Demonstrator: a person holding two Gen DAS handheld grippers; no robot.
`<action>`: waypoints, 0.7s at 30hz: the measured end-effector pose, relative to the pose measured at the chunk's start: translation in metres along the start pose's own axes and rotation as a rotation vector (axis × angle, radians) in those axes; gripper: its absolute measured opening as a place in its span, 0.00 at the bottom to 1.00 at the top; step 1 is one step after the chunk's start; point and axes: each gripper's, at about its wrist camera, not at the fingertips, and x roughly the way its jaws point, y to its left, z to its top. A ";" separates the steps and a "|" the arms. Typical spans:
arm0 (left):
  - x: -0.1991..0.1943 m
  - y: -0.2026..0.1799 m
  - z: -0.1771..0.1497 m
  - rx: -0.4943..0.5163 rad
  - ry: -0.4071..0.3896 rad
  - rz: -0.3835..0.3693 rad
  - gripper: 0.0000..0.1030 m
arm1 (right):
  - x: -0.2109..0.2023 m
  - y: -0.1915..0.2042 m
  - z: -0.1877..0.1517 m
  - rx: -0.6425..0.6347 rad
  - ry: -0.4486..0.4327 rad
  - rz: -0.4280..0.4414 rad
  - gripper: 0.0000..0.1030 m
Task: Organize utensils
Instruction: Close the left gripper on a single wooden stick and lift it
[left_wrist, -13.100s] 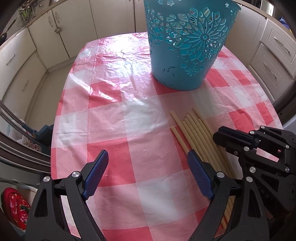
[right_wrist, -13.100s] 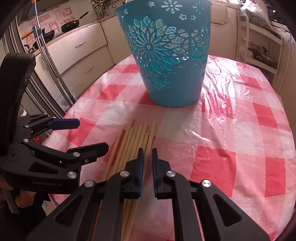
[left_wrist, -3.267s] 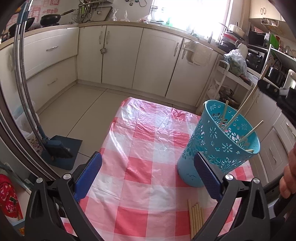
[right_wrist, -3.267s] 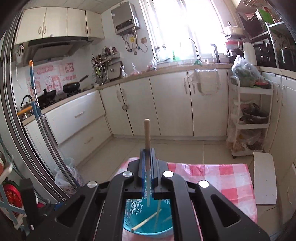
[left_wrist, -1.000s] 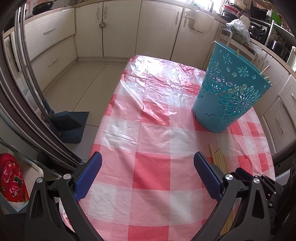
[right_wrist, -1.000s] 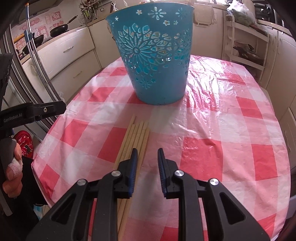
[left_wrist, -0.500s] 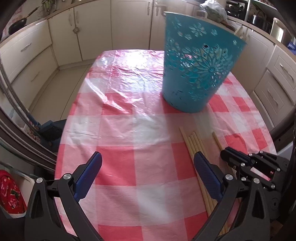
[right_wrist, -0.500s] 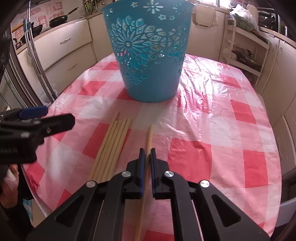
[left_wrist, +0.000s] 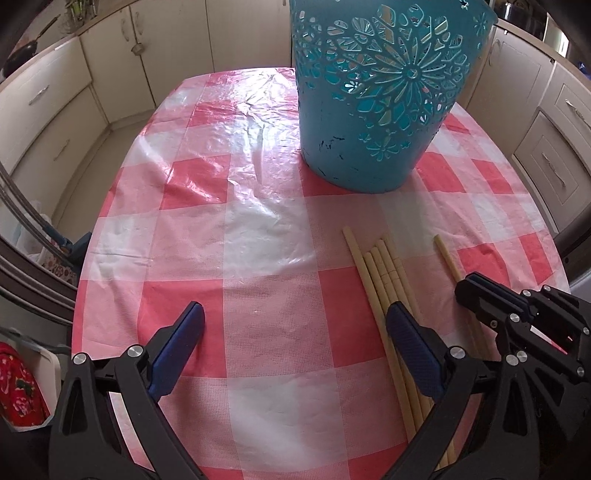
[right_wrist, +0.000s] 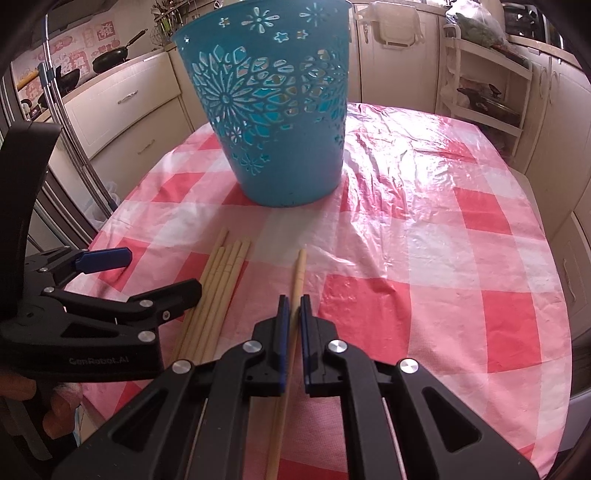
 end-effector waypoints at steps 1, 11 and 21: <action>0.000 0.000 0.001 -0.002 0.000 0.002 0.93 | 0.000 0.000 0.000 0.001 0.000 0.002 0.07; 0.000 0.000 0.003 0.018 -0.016 0.042 0.80 | 0.001 -0.001 0.000 -0.001 0.001 0.002 0.07; -0.006 -0.025 0.005 0.166 -0.072 -0.085 0.13 | 0.001 -0.001 0.000 0.001 0.000 0.003 0.07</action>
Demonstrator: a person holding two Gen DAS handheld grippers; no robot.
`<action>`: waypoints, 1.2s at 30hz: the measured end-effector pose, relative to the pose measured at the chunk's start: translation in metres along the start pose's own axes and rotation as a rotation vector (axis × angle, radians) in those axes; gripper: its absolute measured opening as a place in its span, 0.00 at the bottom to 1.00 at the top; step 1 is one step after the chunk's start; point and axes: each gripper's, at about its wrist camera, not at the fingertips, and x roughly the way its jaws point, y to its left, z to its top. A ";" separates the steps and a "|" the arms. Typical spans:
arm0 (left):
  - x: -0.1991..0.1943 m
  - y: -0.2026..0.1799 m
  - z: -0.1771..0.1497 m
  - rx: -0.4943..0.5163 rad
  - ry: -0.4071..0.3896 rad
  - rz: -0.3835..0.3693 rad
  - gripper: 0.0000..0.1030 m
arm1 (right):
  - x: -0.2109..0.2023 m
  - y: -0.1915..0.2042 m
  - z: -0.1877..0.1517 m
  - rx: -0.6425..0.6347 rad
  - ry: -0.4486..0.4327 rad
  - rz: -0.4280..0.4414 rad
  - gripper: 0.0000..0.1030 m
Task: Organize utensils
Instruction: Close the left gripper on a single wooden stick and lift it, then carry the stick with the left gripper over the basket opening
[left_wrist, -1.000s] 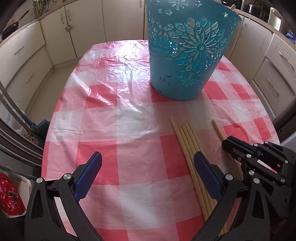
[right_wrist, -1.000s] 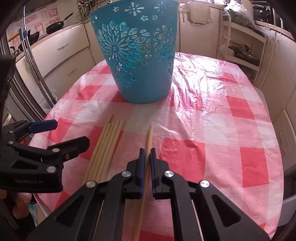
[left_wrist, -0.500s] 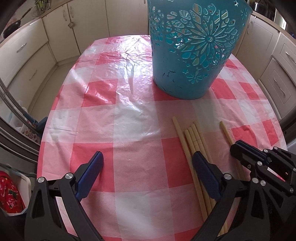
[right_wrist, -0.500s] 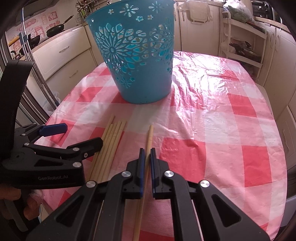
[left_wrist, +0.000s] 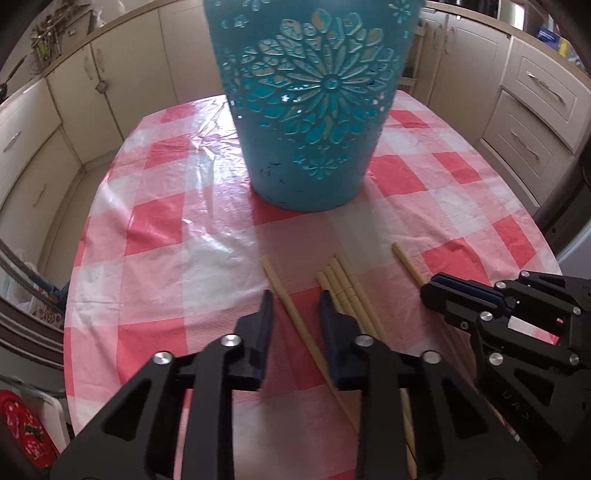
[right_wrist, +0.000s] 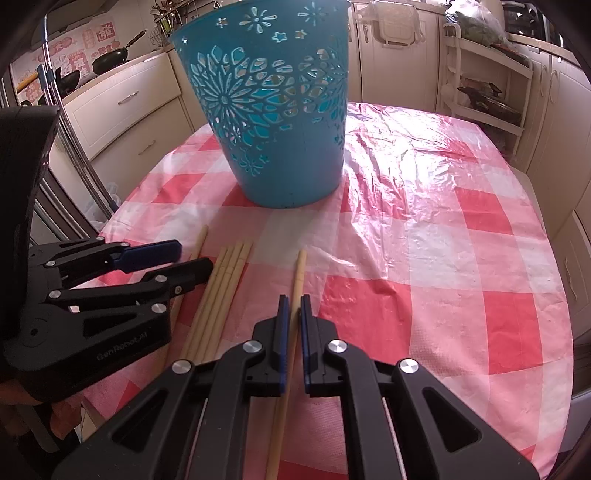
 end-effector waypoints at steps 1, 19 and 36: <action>0.000 -0.002 0.000 0.014 0.000 -0.013 0.09 | 0.000 0.000 0.000 0.001 0.001 0.000 0.07; 0.003 0.004 0.004 0.036 0.004 0.015 0.08 | 0.003 -0.001 0.004 0.004 -0.001 -0.003 0.07; -0.035 0.033 0.009 -0.072 -0.085 -0.130 0.05 | 0.004 -0.002 0.004 -0.004 -0.003 0.003 0.06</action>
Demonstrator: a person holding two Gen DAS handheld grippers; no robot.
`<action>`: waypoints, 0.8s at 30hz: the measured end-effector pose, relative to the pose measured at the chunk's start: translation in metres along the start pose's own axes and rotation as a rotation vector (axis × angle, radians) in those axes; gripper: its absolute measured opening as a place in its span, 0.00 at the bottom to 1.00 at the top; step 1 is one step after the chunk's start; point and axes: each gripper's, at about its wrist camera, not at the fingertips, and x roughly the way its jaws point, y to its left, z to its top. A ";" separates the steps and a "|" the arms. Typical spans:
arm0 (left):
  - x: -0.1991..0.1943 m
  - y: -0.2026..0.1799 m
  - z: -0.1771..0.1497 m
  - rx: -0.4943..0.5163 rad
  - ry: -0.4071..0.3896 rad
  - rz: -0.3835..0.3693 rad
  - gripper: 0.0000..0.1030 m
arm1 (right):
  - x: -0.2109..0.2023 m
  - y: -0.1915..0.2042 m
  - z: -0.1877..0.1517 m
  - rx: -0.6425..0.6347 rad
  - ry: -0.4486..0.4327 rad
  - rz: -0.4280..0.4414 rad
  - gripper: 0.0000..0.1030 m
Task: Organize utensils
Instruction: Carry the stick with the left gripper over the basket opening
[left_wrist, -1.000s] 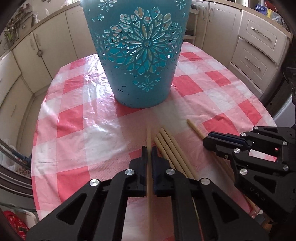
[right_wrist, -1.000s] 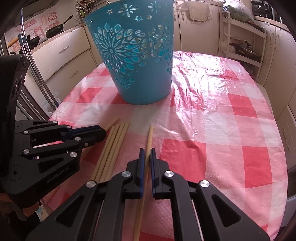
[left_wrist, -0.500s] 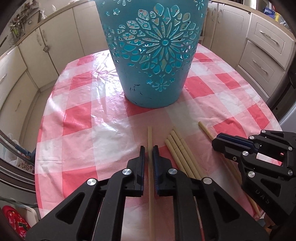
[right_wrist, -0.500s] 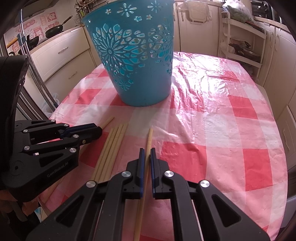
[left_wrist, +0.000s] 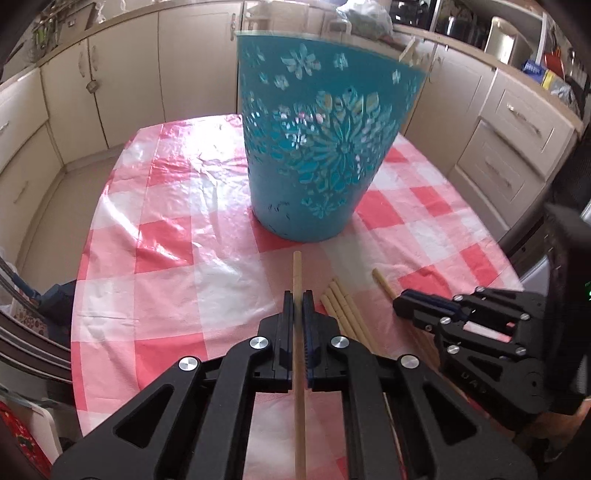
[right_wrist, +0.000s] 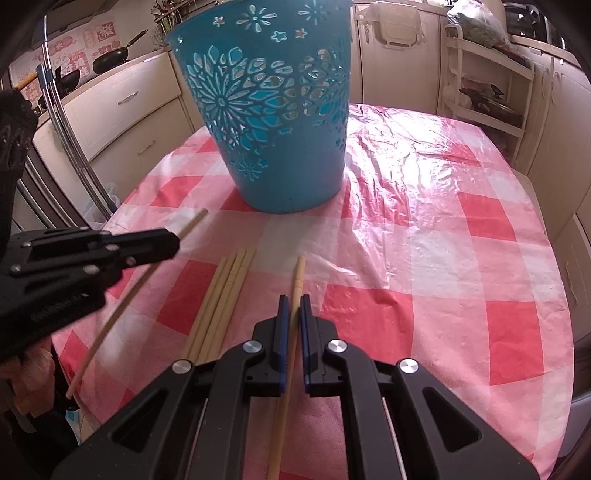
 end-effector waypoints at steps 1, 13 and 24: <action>-0.010 0.003 0.003 -0.017 -0.024 -0.024 0.05 | 0.000 0.000 0.000 0.002 -0.001 0.001 0.06; -0.110 -0.007 0.078 -0.061 -0.400 -0.265 0.05 | 0.000 -0.003 0.000 0.009 -0.004 0.005 0.06; -0.091 -0.011 0.187 -0.160 -0.678 -0.107 0.05 | 0.000 0.001 -0.001 -0.012 -0.010 -0.003 0.06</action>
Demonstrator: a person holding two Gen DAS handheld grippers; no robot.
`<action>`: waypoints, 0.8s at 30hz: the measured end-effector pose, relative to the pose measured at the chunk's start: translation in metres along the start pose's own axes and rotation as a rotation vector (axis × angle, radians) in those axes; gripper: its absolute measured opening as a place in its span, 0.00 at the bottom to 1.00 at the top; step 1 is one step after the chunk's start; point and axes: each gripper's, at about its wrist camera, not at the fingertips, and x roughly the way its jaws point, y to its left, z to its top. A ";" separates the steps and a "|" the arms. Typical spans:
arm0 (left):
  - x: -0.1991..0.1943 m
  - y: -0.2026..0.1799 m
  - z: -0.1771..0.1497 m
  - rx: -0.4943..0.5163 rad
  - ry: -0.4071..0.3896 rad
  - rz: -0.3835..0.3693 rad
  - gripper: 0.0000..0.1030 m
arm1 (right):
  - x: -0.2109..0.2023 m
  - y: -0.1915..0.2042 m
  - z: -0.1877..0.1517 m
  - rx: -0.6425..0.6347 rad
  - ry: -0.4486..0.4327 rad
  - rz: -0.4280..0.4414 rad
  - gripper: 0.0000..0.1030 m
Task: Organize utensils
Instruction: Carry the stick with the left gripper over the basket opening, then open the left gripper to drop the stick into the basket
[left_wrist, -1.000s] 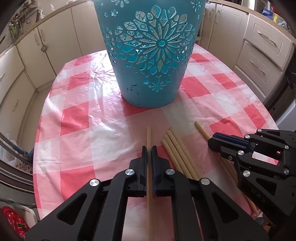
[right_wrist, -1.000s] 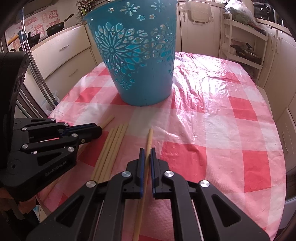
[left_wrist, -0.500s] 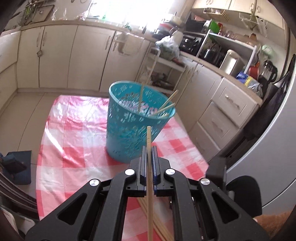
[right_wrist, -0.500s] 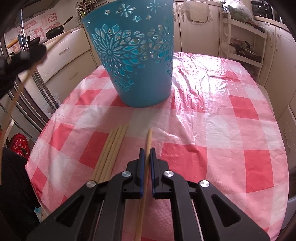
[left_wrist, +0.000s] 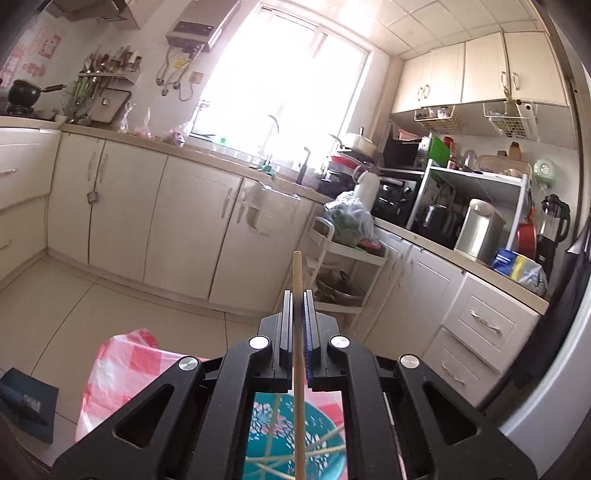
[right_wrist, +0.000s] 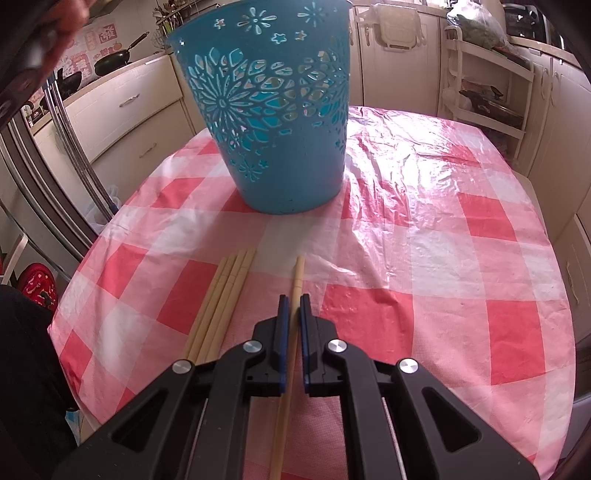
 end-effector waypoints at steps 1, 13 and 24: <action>0.007 0.002 0.000 -0.003 -0.015 0.022 0.05 | 0.000 0.000 0.000 -0.002 0.000 -0.001 0.06; 0.033 0.015 -0.032 -0.012 0.006 0.108 0.05 | 0.001 0.005 0.000 -0.023 -0.006 -0.016 0.06; 0.017 0.028 -0.067 0.012 0.122 0.127 0.06 | 0.001 0.009 -0.002 -0.046 -0.016 -0.037 0.06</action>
